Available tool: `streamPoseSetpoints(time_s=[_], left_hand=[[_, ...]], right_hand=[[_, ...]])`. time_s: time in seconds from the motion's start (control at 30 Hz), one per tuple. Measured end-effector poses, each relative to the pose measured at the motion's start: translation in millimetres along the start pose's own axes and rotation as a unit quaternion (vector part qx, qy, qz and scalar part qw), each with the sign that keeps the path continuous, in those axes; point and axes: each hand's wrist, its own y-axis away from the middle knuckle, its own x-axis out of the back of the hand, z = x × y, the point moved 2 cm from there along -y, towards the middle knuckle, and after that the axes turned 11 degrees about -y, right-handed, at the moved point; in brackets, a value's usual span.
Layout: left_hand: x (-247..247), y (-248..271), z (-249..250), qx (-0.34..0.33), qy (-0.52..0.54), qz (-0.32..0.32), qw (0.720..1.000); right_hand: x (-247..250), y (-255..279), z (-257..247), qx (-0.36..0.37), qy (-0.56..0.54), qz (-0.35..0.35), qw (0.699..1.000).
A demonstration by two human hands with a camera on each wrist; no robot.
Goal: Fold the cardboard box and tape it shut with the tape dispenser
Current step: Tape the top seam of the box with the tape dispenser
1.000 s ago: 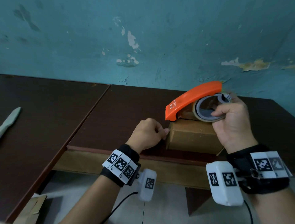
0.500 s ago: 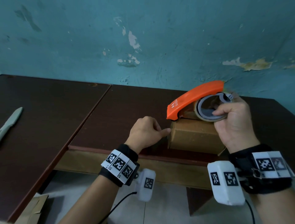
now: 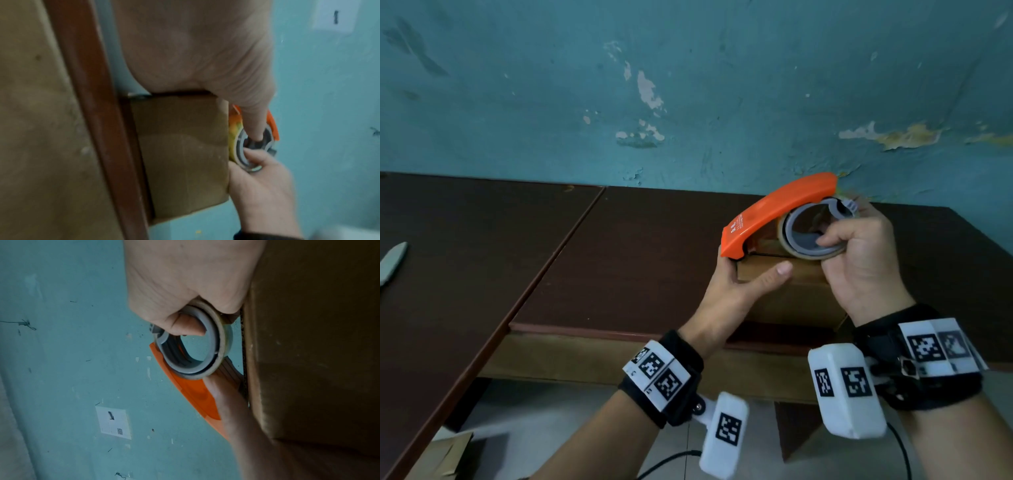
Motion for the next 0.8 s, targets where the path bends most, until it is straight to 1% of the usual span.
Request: streamPoseSetpoints(time_s=[0.07, 0.1, 0.27, 0.4, 0.47, 0.57, 0.67, 0.8], left_hand=[[-4.9, -0.4, -4.1, -0.006, 0.003, 0.039, 0.999], [-5.8, -0.4, -6.0, -0.007, 0.007, 0.047, 0.999], [-1.5, -0.8, -8.4, 0.024, 0.027, 0.008, 0.999], [0.9, -6.6, -4.4, -0.006, 0.016, 0.048, 0.999], [-1.1, -10.6, -2.7, -0.023, 0.02, 0.057, 0.998], [-5.2, -12.8, -1.7, -0.044, 0.032, 0.038, 0.998], [-5.8, -14.1, -1.2, -0.047, 0.032, 0.021, 0.998], [-5.5, -15.2, -2.2, -0.057, 0.029, 0.028, 0.998]], right_hand=[[0.3, -0.1, -0.2, -0.001, 0.003, 0.002, 1.0], [0.2, 0.0, -0.3, -0.002, 0.006, 0.003, 1.0], [-2.0, 0.4, -0.3, 0.002, 0.002, 0.005, 1.0], [-2.1, -0.7, 1.8, -0.004, 0.002, 0.004, 1.0], [-1.3, -1.8, 1.8, -0.004, 0.003, 0.008, 1.0], [0.2, -2.6, 0.7, -0.005, 0.005, 0.018, 1.0], [0.5, -1.5, -0.1, 0.0, 0.019, 0.031, 0.999], [-1.1, 1.0, -2.5, 0.013, 0.051, 0.033, 0.998]])
